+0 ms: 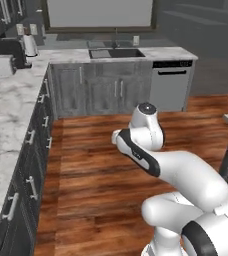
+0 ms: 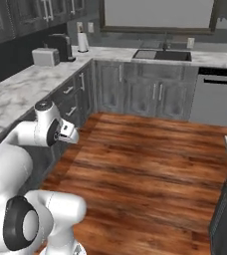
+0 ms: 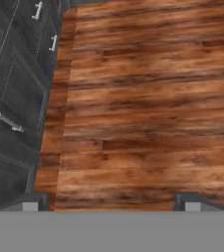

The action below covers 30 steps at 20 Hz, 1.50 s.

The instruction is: Four empty soda cans are scattered around the kitchen. Gather all the cans and cluster them next to the stove for recycling.

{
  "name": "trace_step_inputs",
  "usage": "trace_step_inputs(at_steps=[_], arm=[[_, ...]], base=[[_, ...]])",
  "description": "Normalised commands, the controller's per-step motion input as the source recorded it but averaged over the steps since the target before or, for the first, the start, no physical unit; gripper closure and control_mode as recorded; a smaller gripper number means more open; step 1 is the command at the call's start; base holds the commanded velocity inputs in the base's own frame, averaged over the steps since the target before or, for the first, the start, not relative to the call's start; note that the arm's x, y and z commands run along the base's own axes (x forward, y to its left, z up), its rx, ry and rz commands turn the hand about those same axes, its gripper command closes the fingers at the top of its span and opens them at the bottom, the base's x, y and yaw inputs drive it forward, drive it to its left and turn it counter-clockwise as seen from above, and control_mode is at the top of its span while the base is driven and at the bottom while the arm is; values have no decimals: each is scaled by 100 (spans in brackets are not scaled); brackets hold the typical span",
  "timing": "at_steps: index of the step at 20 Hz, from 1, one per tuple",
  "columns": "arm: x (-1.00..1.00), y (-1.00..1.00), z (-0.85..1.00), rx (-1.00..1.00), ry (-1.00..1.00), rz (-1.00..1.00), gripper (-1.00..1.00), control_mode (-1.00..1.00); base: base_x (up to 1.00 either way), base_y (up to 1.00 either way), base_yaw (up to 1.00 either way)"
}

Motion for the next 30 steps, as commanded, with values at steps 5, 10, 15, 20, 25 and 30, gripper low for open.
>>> trace_step_inputs(at_steps=[5,10,15,20,25,30], arm=[[0,0,0,0,0,0,-100,100],[0,0,0,0,0,0,-100,100],[0,0,0,0,0,0,-100,100],[0,0,0,0,0,0,-100,100],[0,0,0,0,0,0,-100,100],[0,0,0,0,0,0,-100,100]], base=[[-62,0,-5],[-68,0,-3],[-65,4,0],[-63,2,0],[-63,0,0],[-64,0,0]])
